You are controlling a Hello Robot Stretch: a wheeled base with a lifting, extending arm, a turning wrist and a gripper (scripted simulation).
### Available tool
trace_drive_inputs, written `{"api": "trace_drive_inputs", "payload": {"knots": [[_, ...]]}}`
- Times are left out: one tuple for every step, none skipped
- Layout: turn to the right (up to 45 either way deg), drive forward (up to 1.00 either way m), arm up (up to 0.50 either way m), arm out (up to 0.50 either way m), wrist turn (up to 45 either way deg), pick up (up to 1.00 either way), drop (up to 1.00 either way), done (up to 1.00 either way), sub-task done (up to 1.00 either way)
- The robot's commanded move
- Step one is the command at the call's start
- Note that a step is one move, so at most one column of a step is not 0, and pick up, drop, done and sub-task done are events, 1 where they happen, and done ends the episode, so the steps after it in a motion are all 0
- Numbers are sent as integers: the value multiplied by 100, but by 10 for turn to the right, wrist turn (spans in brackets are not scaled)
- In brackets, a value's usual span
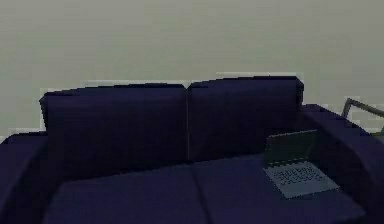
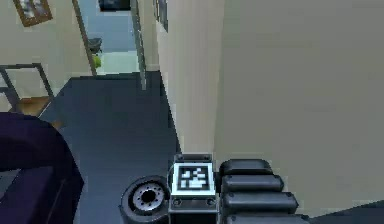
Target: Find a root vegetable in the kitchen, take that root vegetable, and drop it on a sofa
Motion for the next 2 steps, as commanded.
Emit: {"api": "trace_drive_inputs", "payload": {"knots": [[270,0,0,0,0,0,0,0,0],[-450,0,0,0,0,0,0,0,0]]}}
